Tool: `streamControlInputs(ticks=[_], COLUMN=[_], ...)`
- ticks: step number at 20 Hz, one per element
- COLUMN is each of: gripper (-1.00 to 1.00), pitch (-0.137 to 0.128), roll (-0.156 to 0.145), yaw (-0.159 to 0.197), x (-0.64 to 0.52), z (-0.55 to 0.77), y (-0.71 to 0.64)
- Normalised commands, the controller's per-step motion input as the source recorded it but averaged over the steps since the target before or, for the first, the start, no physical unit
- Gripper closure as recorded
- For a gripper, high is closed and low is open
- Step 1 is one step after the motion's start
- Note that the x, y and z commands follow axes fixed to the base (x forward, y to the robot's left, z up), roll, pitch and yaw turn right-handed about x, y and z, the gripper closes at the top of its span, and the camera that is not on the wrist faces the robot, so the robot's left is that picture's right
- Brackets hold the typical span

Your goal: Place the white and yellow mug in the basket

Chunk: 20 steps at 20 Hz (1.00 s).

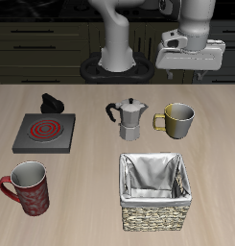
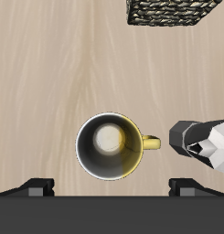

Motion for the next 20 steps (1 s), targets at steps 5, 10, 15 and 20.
streamControlInputs(ticks=[5, 10, 15, 20], gripper=[-1.00, -1.00, -1.00, -1.00], pitch=[0.005, 0.016, 0.019, 0.000], roll=[-0.049, -0.037, -0.022, -0.010], yaw=[-0.022, 0.014, -0.006, -0.002], x=[0.08, 0.00, 0.02, 0.05], z=[-0.13, -0.21, -0.22, -0.24], y=[0.31, 0.24, 0.19, -0.02])
